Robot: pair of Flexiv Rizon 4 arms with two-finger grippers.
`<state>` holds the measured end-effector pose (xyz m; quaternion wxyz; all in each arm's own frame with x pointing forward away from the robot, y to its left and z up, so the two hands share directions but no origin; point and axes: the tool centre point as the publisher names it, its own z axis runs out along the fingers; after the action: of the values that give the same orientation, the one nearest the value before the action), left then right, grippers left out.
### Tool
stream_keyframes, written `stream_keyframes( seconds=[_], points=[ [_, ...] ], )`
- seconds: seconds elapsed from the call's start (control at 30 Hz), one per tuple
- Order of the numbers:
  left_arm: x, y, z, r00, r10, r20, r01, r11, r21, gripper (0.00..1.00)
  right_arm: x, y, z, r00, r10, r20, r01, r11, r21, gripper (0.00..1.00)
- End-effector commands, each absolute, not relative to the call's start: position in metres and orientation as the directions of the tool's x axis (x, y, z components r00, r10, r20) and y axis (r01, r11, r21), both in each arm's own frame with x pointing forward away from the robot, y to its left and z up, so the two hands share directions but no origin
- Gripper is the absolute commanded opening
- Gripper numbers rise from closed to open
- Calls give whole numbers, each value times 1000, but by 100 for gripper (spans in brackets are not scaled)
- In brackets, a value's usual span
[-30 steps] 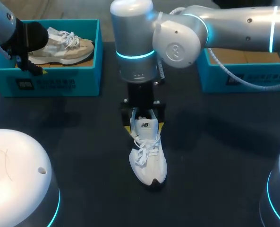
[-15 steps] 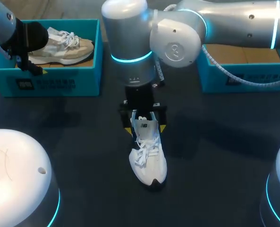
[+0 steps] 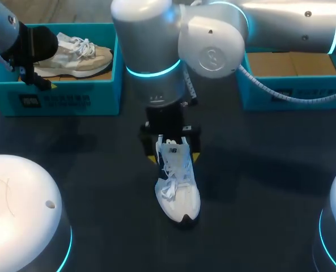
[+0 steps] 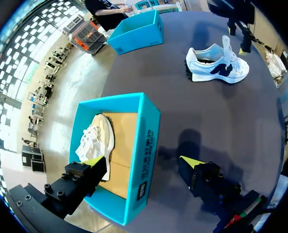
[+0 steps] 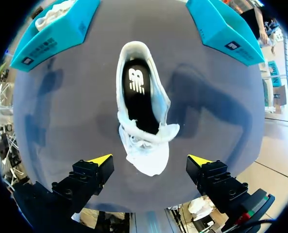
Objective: Take the shoe out of the shoebox, open the shoe tongue, remove and reinsert the insole, then place the shoe into the shoebox
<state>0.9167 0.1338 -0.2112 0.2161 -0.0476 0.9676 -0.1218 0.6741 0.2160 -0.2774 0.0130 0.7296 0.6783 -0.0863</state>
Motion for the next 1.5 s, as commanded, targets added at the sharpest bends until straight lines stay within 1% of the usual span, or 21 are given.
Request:
stream_keyframes(
  seconds=[0.03, 0.07, 0.1, 0.23, 0.27, 0.3, 0.43, 0.5, 0.97, 1.13, 1.33, 1.5],
  points=[
    [916, 134, -211, -902, -145, -407, -41, 967, -253, 100, 668, 213, -278, 66, 990, -127, 993, -78, -87, 95],
    [916, 134, -211, -902, -145, -407, -41, 967, -253, 100, 667, 214, -278, 66, 990, -128, 993, -77, -86, 89],
    [916, 134, -211, -902, -145, -407, -41, 967, -253, 100, 666, 214, -278, 63, 990, -122, 994, -74, -82, 80],
    [916, 134, -211, -902, -145, -407, -41, 967, -253, 100, 664, 214, -281, 62, 992, -108, 995, -70, -72, 76],
    [916, 134, -211, -902, -145, -407, -41, 967, -253, 100, 665, 214, -282, 61, 993, -101, 995, -68, -68, 70],
    [916, 134, -211, -902, -145, -407, -41, 967, -253, 100, 666, 214, -283, 57, 993, -102, 995, -65, -72, 66],
    [916, 134, -211, -902, -145, -407, -41, 967, -253, 100, 672, 216, -284, 40, 995, -90, 997, -46, -59, 61],
    [916, 134, -211, -902, -145, -407, -41, 967, -253, 100, 675, 216, -288, 32, 995, -96, 997, -38, -63, 51],
    [916, 134, -211, -902, -145, -407, -41, 967, -253, 100, 706, 214, -306, -25, 997, -69, 998, 20, -64, 45],
    [916, 134, -211, -902, -145, -407, -41, 967, -253, 100, 714, 209, -311, -31, 996, -86, 997, 25, -79, 40],
    [916, 134, -211, -902, -145, -407, -41, 967, -253, 100, 717, 204, -315, -30, 996, -84, 998, 24, -62, 36],
    [916, 134, -211, -902, -145, -407, -41, 967, -253, 100, 713, 207, -305, -37, 995, -93, 999, 33, -41, 38]
  ],
)
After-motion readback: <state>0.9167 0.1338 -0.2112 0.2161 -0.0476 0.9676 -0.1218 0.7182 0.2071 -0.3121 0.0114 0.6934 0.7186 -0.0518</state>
